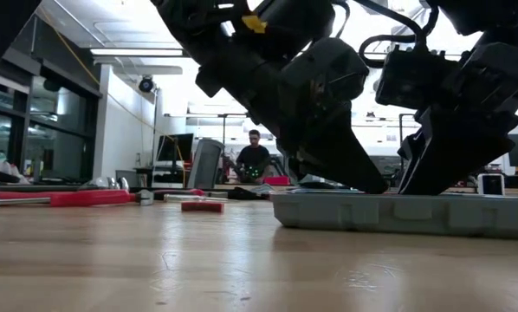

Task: Prefit tool cases
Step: Put the orange screwdriver bit set into the gray tool box

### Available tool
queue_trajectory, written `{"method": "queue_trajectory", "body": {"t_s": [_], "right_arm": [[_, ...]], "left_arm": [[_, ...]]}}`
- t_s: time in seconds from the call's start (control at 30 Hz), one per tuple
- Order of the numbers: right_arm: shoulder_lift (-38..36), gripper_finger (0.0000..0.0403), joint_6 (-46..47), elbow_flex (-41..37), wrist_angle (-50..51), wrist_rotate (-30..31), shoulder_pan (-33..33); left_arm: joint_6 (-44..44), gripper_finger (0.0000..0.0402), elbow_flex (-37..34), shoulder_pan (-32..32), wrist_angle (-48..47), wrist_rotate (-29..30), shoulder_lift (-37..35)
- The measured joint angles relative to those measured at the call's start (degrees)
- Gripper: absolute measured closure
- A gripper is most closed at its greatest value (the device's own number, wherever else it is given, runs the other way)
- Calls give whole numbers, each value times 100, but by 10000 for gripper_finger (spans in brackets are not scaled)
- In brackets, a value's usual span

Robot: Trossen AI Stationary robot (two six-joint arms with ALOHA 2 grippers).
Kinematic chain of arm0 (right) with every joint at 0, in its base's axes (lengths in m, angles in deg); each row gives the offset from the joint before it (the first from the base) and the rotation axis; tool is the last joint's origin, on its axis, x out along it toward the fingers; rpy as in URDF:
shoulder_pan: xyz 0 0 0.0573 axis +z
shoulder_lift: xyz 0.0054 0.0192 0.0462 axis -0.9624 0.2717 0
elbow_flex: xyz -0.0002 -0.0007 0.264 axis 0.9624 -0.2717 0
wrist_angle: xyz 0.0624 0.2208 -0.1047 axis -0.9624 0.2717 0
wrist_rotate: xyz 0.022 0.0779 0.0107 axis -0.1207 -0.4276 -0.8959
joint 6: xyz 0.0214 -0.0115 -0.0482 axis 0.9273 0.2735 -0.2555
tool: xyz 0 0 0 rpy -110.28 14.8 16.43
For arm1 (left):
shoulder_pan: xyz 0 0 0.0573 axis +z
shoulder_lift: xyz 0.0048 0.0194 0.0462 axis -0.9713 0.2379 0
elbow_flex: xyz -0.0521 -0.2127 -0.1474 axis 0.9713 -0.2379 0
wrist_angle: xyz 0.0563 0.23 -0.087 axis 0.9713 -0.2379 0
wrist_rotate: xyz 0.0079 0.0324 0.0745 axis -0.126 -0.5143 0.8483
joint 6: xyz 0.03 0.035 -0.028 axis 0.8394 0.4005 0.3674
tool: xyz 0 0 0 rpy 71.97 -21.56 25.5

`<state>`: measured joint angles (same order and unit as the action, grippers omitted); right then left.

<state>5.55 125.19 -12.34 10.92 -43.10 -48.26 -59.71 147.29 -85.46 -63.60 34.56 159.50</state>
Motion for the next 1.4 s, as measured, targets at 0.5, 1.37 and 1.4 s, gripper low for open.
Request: {"method": "queue_trajectory", "body": {"t_s": [0.5,1.37,1.4], "right_arm": [[-39,266,-33,-9,-143,61,-7],[-433,393,823,-2,-99,-339,-7],[-435,392,926,0,-68,-341,4]], "left_arm": [[7,402,-13,25,24,-24,12],[22,402,-17,35,86,2,55],[22,402,-17,35,86,2,55]]}}
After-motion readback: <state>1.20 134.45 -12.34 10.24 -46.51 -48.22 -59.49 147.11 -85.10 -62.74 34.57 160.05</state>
